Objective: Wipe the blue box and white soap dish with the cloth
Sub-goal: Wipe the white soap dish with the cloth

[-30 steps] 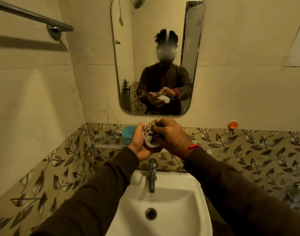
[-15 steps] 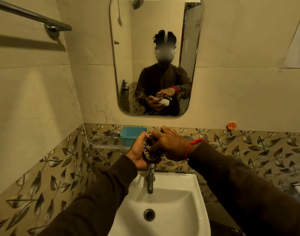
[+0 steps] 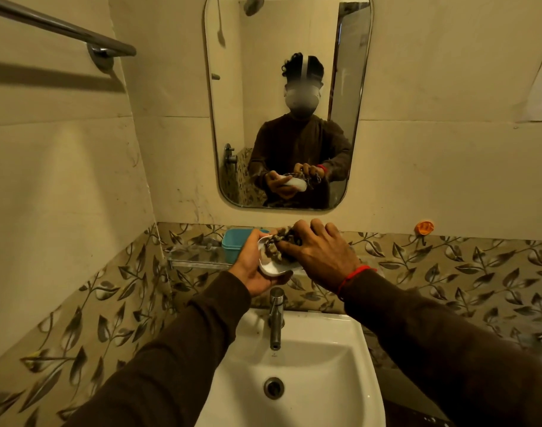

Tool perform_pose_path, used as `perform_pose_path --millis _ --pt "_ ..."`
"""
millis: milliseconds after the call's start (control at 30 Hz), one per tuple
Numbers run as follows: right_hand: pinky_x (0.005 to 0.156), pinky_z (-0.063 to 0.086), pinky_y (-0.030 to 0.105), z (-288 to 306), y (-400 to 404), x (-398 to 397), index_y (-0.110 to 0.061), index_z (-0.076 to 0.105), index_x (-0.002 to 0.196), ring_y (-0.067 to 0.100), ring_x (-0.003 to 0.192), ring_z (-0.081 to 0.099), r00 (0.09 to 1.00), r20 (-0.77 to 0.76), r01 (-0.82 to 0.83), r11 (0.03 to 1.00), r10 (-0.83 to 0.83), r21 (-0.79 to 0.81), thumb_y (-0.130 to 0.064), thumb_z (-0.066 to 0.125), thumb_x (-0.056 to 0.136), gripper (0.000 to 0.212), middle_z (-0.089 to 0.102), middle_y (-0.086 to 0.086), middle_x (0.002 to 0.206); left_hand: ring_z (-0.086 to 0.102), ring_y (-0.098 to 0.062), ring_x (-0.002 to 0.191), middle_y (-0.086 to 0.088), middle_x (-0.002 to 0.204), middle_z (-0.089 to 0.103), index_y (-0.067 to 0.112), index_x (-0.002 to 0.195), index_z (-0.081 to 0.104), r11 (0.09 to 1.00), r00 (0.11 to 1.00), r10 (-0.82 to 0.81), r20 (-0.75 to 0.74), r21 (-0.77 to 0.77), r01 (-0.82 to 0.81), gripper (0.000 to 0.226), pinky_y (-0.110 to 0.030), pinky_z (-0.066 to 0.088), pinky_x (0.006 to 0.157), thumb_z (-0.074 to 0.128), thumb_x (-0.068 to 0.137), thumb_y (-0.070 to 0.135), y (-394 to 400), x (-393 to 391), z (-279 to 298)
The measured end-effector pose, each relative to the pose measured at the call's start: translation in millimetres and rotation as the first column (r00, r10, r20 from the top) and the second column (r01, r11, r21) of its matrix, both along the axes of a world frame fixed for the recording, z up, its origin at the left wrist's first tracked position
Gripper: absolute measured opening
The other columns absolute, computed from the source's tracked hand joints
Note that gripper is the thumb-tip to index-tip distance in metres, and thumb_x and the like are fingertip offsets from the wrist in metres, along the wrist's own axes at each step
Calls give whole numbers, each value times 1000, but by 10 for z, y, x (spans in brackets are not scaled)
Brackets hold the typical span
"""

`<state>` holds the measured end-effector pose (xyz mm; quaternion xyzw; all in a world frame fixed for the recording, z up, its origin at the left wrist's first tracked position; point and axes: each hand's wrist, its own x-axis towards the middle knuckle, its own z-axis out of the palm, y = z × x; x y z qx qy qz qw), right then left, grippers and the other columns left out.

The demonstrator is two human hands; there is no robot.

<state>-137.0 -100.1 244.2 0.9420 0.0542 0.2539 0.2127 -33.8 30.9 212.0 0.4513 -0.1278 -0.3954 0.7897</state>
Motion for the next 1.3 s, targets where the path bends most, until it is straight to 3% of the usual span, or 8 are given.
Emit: perform_pose_path --millis 100,233,467,700,800,900,1067,1300 --pt "81 42 46 -20 -20 -5 -32 53 131 34 102 48 998 -8 67 996 -66 52 -28 62 90 42 50 12 121 64 -30 87 -11 97 73 21 96 77 999 999 34 29 -29 -33 43 -36 48 73 35 91 31 -23 24 -14" --pt "87 41 46 -2 55 14 -14 57 125 35 107 47 983 -60 178 982 -174 62 -26 51 94 34 48 12 119 63 -27 86 -6 93 77 24 103 73 998 996 42 82 35 -45 47 -33 52 65 28 95 36 -118 18 -59" --pt "102 32 46 -20 91 8 -26 55 133 33 125 38 920 -315 253 967 -233 23 -49 52 93 46 42 6 140 65 -25 88 -8 105 75 26 103 77 995 991 13 130 97 -26 50 -36 57 64 30 94 40 -158 -45 -125" --pt "103 41 42 30 194 10 -27 62 126 30 127 40 957 -282 13 955 74 296 -36 71 84 44 46 5 138 60 -37 119 -15 131 67 22 127 69 1000 995 0 96 -14 2 51 -55 54 89 34 94 38 -145 -81 -105" --pt "103 40 25 33 227 22 -12 62 127 35 127 44 953 -183 -100 823 240 559 -16 66 90 37 50 16 136 55 -41 130 -21 137 62 18 132 65 993 997 -22 80 -113 31 52 -61 40 107 33 94 34 -86 -43 15" --pt "86 31 -2 36 223 44 -8 67 120 27 119 54 972 -8 -180 762 236 622 -4 62 89 32 58 15 126 62 -36 118 -19 132 66 17 129 67 991 996 -41 73 -124 50 52 -57 46 100 34 92 36 -37 -15 35" --pt "85 54 38 133 190 42 -12 72 111 26 100 60 952 121 -295 743 279 600 -10 68 86 25 64 9 108 59 -24 78 -11 86 61 14 87 67 996 1000 -25 14 -90 26 35 -36 50 65 45 86 41 -41 -87 8" --pt "63 52 47 103 197 73 -1 65 100 34 81 57 958 206 -271 868 200 416 -14 65 87 19 59 17 94 55 -24 70 -10 77 57 14 83 64 999 1000 -3 12 -45 3 37 -32 47 59 40 89 41 -57 -127 4"
